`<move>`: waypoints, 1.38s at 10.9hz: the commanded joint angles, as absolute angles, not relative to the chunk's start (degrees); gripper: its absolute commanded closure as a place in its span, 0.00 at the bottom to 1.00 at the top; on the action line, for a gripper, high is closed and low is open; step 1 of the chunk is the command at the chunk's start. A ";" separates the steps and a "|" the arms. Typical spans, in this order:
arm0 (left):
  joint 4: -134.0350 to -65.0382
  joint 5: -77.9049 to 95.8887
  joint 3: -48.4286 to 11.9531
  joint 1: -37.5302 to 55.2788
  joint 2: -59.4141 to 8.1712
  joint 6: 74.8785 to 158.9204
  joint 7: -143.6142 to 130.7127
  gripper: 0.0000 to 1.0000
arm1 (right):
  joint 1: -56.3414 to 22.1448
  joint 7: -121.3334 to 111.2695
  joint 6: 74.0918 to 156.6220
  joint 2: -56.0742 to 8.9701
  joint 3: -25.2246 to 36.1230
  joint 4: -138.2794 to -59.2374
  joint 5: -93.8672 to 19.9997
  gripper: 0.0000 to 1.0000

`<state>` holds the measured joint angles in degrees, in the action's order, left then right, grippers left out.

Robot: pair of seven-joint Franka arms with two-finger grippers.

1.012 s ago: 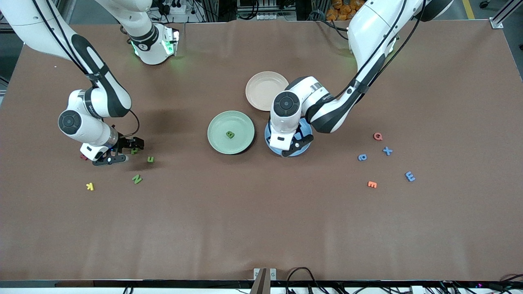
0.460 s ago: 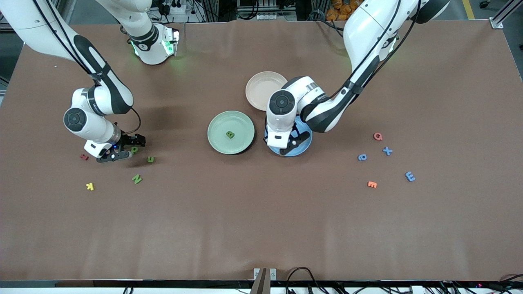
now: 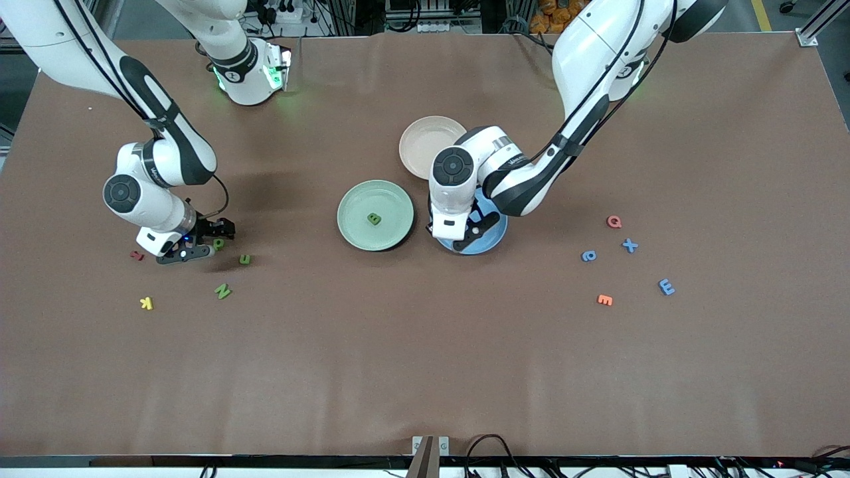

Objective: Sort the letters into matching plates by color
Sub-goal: 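Release the G on the blue plate while the right gripper grasps green d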

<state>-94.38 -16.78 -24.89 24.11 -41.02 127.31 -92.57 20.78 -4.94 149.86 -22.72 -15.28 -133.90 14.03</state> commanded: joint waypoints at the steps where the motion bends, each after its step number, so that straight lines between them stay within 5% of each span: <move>1: -93.78 -19.76 -24.35 24.87 -41.13 128.32 -95.36 0.00 | 22.50 -4.48 150.47 -22.32 -17.31 -134.38 15.47 0.15; 6: -93.96 -21.27 -24.35 24.17 -38.06 125.53 -95.01 0.00 | 22.50 -4.48 151.08 -22.32 -17.31 -134.30 15.47 0.31; 10: -93.87 -21.27 -24.35 21.01 -33.85 117.62 -93.44 0.00 | 22.50 -4.48 151.70 -22.32 -17.31 -134.30 15.56 0.64; 15: -93.78 -21.27 -24.52 15.57 -27.35 111.36 -82.46 0.00 | 22.50 -4.92 152.31 -22.32 -17.31 -134.30 15.56 0.79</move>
